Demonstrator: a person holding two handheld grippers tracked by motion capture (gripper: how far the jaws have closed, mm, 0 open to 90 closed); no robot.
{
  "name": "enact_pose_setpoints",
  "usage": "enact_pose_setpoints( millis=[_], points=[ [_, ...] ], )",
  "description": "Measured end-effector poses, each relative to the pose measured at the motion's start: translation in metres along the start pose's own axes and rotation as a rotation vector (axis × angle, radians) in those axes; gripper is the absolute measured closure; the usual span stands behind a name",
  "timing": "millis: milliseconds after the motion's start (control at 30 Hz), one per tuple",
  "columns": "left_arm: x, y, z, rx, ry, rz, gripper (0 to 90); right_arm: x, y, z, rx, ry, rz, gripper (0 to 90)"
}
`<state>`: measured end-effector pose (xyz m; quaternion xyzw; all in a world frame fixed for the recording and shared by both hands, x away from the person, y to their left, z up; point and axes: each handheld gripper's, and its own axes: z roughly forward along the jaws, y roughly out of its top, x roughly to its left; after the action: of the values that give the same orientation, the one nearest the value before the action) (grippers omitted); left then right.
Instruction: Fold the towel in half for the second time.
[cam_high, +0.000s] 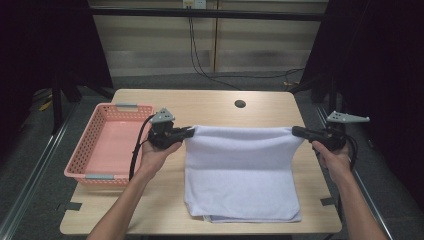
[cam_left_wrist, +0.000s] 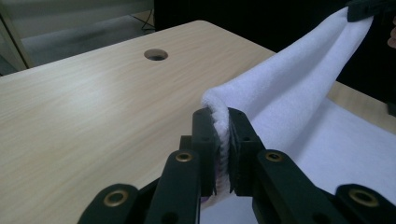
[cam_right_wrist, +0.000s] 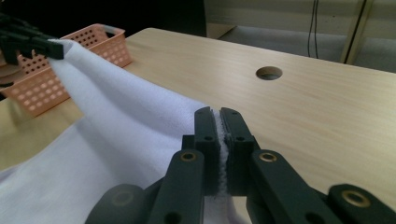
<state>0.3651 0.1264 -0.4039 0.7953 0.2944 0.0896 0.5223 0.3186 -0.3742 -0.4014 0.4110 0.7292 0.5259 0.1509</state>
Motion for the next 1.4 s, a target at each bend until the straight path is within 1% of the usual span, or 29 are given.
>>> enact_pose_setpoints(
  millis=[67,133,167,233,300,333,400,433,467,500,533,600,633,667,733,833,900,967,1000,1033,1100,1133,1167,1200,1233,1267,1333,1367,1400],
  points=[
    [-0.011,-0.006,-0.013,-0.014,-0.018,-0.001,83.6,0.011,-0.006,-0.01,0.019,0.017,-0.011,86.8],
    [-0.018,-0.012,-0.02,-0.017,-0.04,0.001,83.6,0.023,-0.013,-0.02,0.023,0.039,-0.025,86.7],
    [-0.025,-0.017,-0.025,-0.005,-0.04,0.012,83.5,0.027,-0.016,-0.023,0.027,0.043,-0.034,86.8],
    [-0.033,-0.024,-0.032,-0.007,-0.067,0.003,83.5,0.039,-0.025,-0.034,0.028,0.062,-0.039,86.8],
    [-0.043,-0.034,-0.041,0.002,-0.074,0.015,83.3,0.048,-0.032,-0.042,0.039,0.066,-0.052,86.8],
    [-0.046,-0.038,-0.044,0.003,-0.086,0.016,83.2,0.053,-0.037,-0.047,0.042,0.074,-0.047,86.7],
    [-0.054,-0.05,-0.049,0.03,-0.091,0.017,82.6,0.062,-0.049,-0.053,0.062,0.081,-0.054,86.6],
    [-0.058,-0.059,-0.051,0.046,-0.113,0.018,82.3,0.065,-0.054,-0.055,0.073,0.084,-0.054,86.5],
    [-0.061,-0.064,-0.051,0.065,-0.118,0.015,81.7,0.07,-0.063,-0.057,0.088,0.09,-0.052,86.5],
    [-0.064,-0.072,-0.052,0.092,-0.119,0.013,81.7,0.071,-0.069,-0.058,0.093,0.091,-0.044,86.4],
    [-0.069,-0.081,-0.05,0.125,-0.144,0.02,81.7,0.074,-0.078,-0.059,0.108,0.098,-0.034,86.2],
    [-0.075,-0.095,-0.046,0.17,-0.14,0.033,81.4,0.079,-0.098,-0.055,0.199,0.091,-0.042,86.1],
    [-0.075,-0.101,-0.044,0.191,-0.155,0.019,81.4,0.079,-0.105,-0.053,0.219,0.106,-0.029,86.1],
    [-0.076,-0.105,-0.043,0.214,-0.156,0.024,81.4,0.08,-0.11,-0.053,0.237,0.114,-0.018,86.1],
    [-0.076,-0.109,-0.045,0.221,-0.166,0.02,80.6,0.083,-0.116,-0.055,0.269,0.116,-0.031,85.7],
    [-0.077,-0.113,-0.051,0.232,-0.184,0.01,79.5,0.086,-0.119,-0.061,0.276,0.129,-0.037,84.8],
    [-0.078,-0.118,-0.056,0.24,-0.201,0.008,77.6,0.09,-0.12,-0.062,0.292,0.14,-0.038,81.4],
    [-0.078,-0.12,-0.061,0.245,-0.218,0.013,74.0,0.095,-0.121,-0.064,0.304,0.149,-0.054,75.9],
    [-0.077,-0.121,-0.064,0.242,-0.227,0.015,72.4,0.097,-0.12,-0.066,0.303,0.158,-0.044,72.5],
    [-0.076,-0.121,-0.067,0.224,-0.238,0.011,69.8,0.098,-0.119,-0.067,0.291,0.159,-0.042,69.5],
    [-0.072,-0.118,-0.074,0.192,-0.233,-0.004,65.9,0.1,-0.117,-0.072,0.262,0.164,-0.027,67.9],
    [-0.069,-0.116,-0.076,0.173,-0.233,-0.004,63.6,0.1,-0.116,-0.074,0.25,0.151,-0.024,64.9],
    [-0.066,-0.114,-0.077,0.151,-0.247,-0.019,60.9,0.099,-0.114,-0.074,0.234,0.148,-0.014,62.9],
    [-0.062,-0.111,-0.076,0.143,-0.227,-0.022,59.4,0.098,-0.113,-0.075,0.223,0.156,0.0,63.2],
    [-0.06,-0.109,-0.074,0.141,-0.193,-0.024,58.5,0.096,-0.111,-0.073,0.213,0.138,0.003,62.4],
    [-0.057,-0.107,-0.069,0.136,-0.163,-0.038,59.1,0.095,-0.109,-0.07,0.223,0.113,-0.001,60.7],
    [-0.051,-0.104,-0.057,0.133,-0.132,-0.05,59.9,0.09,-0.109,-0.06,0.235,0.067,0.008,56.5],
    [-0.048,-0.101,-0.046,0.167,-0.138,-0.044,60.5,0.088,-0.109,-0.054,0.246,0.054,0.017,55.2],
    [-0.047,-0.1,-0.037,0.193,-0.128,-0.028,61.4,0.085,-0.11,-0.044,0.278,0.03,0.018,53.4]
  ],
)
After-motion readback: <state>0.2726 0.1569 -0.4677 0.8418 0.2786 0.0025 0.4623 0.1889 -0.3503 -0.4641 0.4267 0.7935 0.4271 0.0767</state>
